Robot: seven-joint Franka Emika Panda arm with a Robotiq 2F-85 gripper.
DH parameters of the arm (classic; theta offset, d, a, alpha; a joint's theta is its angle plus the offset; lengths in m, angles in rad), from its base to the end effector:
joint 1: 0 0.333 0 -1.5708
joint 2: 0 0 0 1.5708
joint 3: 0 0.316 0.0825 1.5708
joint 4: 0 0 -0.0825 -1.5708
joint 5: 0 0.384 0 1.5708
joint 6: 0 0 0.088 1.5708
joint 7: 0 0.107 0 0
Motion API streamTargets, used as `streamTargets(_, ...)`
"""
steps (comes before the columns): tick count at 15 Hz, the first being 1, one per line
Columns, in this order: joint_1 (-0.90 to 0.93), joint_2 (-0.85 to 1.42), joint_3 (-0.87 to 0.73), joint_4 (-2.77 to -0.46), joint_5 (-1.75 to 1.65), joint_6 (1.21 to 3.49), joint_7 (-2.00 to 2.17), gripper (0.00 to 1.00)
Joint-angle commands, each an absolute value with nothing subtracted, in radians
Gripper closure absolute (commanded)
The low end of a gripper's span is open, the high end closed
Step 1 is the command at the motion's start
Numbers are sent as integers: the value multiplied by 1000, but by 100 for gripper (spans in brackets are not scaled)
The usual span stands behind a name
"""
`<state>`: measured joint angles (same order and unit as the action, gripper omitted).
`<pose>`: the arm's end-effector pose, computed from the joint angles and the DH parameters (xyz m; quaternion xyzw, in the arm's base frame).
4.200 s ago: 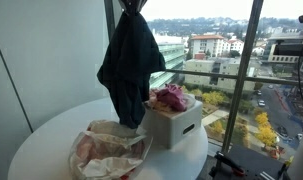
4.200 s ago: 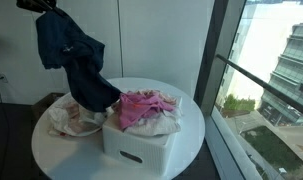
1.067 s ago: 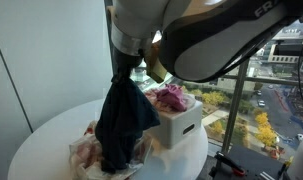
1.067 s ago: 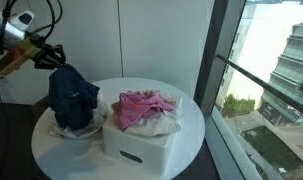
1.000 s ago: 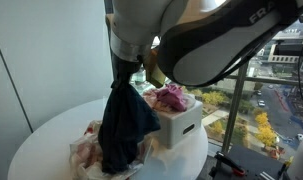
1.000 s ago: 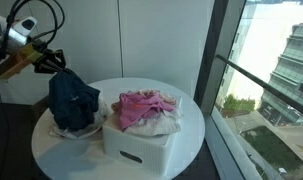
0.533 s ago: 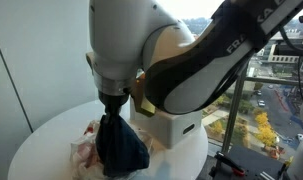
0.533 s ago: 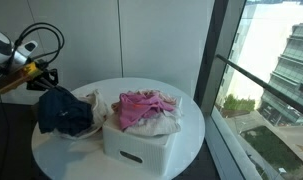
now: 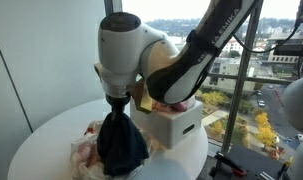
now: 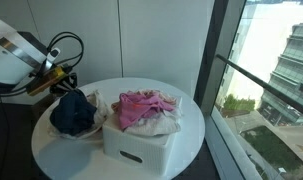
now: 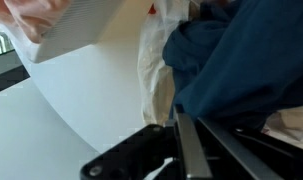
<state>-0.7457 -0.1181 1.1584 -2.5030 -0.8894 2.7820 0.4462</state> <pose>0.4262 0.2219 0.3204 0.8845 0.3642 0.2240 0.1865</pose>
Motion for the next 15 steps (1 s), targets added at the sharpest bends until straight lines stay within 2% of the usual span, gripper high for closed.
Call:
streamTargets(1,-838,53,1241,-2487,-1088,2732,584,98)
streamTargets(4,-784,213,1189,-2469,-1269,2639,677,98)
streamTargets(7,-650,382,1075,-2423,-1433,2538,742,98)
streamTargets(10,-485,549,920,-2335,-1543,2458,762,98)
streamTargets(11,-377,565,814,-2303,-1544,2479,760,98)
streamTargets(15,-90,732,556,-2090,-1563,2515,749,97)
